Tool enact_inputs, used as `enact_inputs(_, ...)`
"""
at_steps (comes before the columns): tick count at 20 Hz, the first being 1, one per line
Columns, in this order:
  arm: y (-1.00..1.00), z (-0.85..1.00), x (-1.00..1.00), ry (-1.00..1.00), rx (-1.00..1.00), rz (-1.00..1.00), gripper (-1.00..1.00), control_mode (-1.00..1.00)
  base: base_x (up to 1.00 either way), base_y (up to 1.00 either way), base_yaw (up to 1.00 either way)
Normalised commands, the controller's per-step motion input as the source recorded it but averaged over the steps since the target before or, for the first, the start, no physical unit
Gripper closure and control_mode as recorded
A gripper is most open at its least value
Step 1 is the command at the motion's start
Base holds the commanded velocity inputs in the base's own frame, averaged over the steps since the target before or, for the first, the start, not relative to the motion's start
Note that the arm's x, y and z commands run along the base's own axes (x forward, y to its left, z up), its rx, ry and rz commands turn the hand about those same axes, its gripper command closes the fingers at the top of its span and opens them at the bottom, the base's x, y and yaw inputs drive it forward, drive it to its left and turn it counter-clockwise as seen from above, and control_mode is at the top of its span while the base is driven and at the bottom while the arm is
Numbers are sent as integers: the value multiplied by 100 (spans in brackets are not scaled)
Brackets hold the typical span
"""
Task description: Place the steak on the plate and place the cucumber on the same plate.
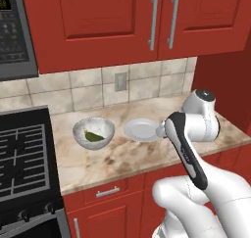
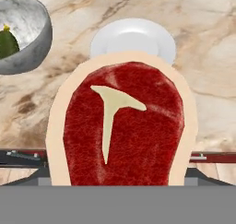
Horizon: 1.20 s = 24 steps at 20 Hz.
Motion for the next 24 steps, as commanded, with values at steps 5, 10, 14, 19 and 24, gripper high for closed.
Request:
enact_inputs(5,0,0,0,0,0,0,100,100,59,-23,5)
enact_inputs(10,0,0,0,0,0,0,100,100,47,-15,5)
enact_inputs(14,0,0,0,0,0,0,100,100,0,-2,2)
enact_inputs(19,0,0,0,0,0,0,100,100,0,0,0)
enact_inputs(24,0,0,0,0,0,0,100,100,0,0,0)
